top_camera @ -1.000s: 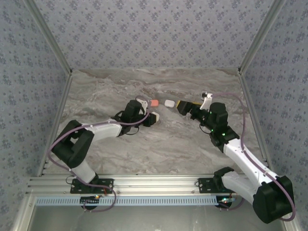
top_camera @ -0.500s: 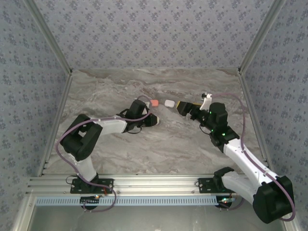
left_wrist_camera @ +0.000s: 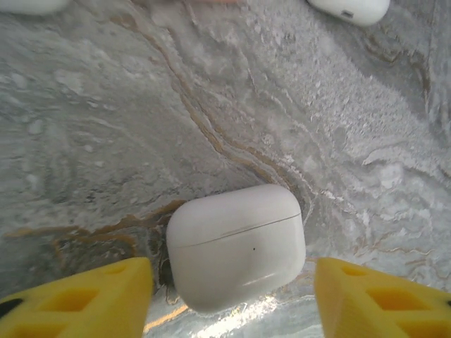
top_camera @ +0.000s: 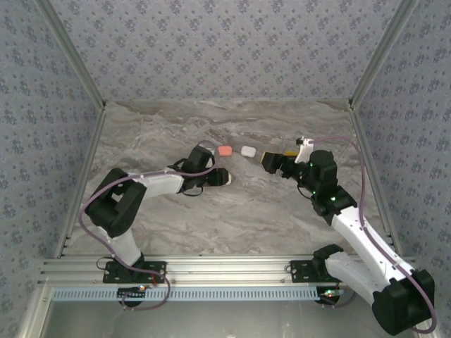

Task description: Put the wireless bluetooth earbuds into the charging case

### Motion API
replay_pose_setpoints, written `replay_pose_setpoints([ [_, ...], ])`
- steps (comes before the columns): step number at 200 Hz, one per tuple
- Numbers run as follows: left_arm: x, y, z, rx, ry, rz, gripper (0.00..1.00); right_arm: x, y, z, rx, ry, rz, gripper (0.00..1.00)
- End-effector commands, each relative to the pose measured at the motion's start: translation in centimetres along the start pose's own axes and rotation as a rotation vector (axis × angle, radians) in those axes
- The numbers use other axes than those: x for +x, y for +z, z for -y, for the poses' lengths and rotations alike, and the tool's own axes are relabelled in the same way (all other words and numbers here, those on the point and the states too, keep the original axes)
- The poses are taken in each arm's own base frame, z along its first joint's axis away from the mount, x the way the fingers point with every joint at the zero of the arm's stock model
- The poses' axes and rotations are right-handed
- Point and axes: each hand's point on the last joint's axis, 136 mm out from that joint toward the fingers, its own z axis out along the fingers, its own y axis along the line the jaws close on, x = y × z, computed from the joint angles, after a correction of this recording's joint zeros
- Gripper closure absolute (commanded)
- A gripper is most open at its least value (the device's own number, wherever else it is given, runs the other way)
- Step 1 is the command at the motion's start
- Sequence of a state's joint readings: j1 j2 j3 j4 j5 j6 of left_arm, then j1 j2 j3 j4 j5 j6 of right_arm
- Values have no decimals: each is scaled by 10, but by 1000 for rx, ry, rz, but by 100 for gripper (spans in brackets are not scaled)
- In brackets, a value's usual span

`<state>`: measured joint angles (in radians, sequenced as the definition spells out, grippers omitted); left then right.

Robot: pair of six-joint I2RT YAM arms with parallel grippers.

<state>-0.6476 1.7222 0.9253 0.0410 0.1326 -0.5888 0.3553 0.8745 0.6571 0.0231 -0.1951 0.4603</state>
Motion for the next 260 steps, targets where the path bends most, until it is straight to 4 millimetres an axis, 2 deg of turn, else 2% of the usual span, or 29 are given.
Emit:
replay_pose_setpoints([
  [1, -35, -35, 6, -30, 53, 115, 30, -17, -20, 14, 119, -119, 35, 0],
  [17, -47, -54, 1, -63, 74, 166, 24, -22, -31, 30, 202, -167, 58, 0],
  [32, -58, -74, -8, -104, 88, 226, 20, -26, -43, 55, 333, -196, 85, 0],
  [62, -76, -121, -45, -253, 89, 378, 13, -19, -65, 117, 587, -212, 99, 0],
  [79, -83, -150, -69, -355, 97, 481, 8, -13, -72, 148, 651, -171, 126, 0],
  [96, -83, -175, -99, -466, 94, 569, 6, -11, -78, 176, 682, -110, 170, 0],
  [117, -78, -199, -136, -582, 50, 651, 6, 4, -80, 204, 720, -60, 176, 0],
  [148, -61, -217, -173, -684, 18, 746, 6, 27, -70, 235, 792, -131, 110, 0],
  [161, -55, -222, -185, -738, 18, 765, 6, 36, -63, 242, 786, -125, 101, 0],
  [171, -55, -225, -186, -744, 31, 760, 6, 41, -55, 244, 763, -121, 107, 0],
  [204, -56, -229, -192, -808, 114, 739, 5, 40, -30, 240, 712, -207, 122, 0],
  [238, -44, -212, -211, -825, 135, 694, 4, 35, 6, 225, 613, -348, 119, 0],
  [260, -40, -197, -218, -783, 154, 694, 4, 53, 28, 236, 591, -361, 56, 0],
])
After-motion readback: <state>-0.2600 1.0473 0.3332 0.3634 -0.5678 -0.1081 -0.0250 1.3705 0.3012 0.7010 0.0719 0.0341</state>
